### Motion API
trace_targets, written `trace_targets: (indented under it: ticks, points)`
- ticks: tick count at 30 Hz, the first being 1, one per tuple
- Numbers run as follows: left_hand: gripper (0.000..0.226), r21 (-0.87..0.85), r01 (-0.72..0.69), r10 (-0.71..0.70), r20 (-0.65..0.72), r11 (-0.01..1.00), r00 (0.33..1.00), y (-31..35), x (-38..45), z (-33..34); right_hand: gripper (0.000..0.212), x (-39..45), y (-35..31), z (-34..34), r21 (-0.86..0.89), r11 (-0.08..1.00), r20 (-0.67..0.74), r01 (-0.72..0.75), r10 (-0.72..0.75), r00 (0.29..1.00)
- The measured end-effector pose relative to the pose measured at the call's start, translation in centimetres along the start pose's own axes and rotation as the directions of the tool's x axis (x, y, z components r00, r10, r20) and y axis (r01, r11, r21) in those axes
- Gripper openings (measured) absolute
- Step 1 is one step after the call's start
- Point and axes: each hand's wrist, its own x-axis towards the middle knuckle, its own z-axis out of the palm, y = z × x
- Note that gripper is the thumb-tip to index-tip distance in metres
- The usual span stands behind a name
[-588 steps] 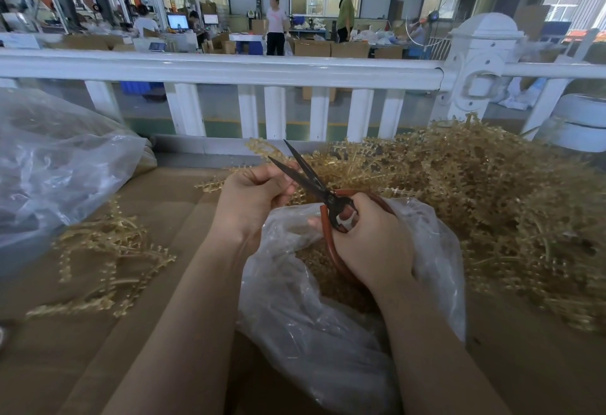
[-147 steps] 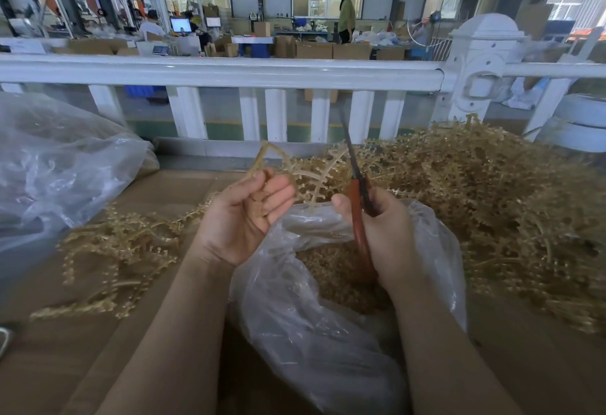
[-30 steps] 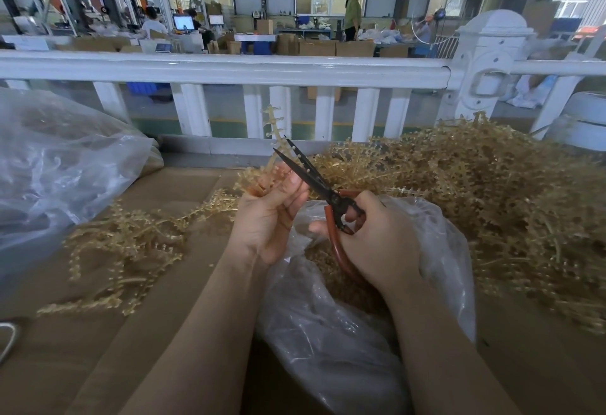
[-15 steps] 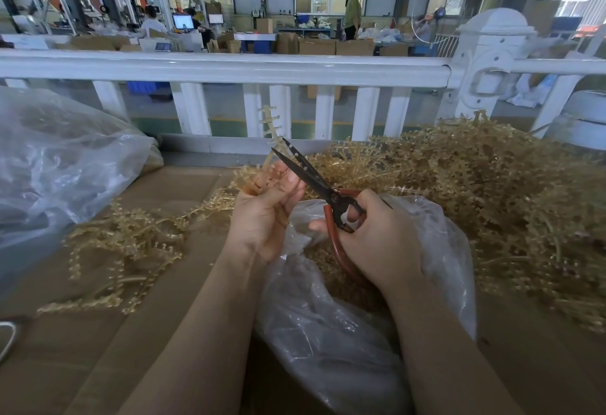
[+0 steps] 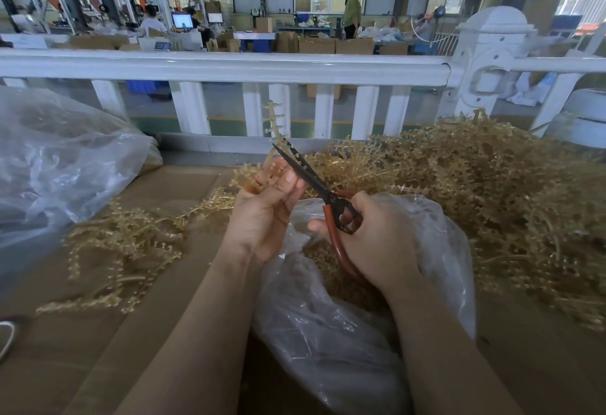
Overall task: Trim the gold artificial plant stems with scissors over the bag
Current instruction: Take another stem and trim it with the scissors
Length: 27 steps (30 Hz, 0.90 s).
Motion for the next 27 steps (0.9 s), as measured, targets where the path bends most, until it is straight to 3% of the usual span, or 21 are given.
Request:
trace_targets:
  ticks: [7, 17, 27]
  points:
    - [0.022, -0.006, 0.003, -0.003, 0.020, 1.000, 1.000, 0.08, -0.01, -0.10, 0.059, -0.03, -0.04, -0.01, 0.012, 1.000, 0.040, -0.027, 0.026, 0.999]
    - [0.015, 0.026, -0.009, 0.008, 0.013, 1.000, 1.000, -0.13, -0.08, 0.07, 0.060, 0.13, -0.70, -0.57, -0.144, 0.990, -0.082, 0.006, -0.018, 0.996]
    - [0.014, 0.028, 0.022, -0.023, 0.045, 0.999, 0.999, -0.36, -0.14, 0.13, 0.061, -0.04, -0.67, -0.54, -0.078, 0.997, -0.085, 0.021, -0.028, 0.996]
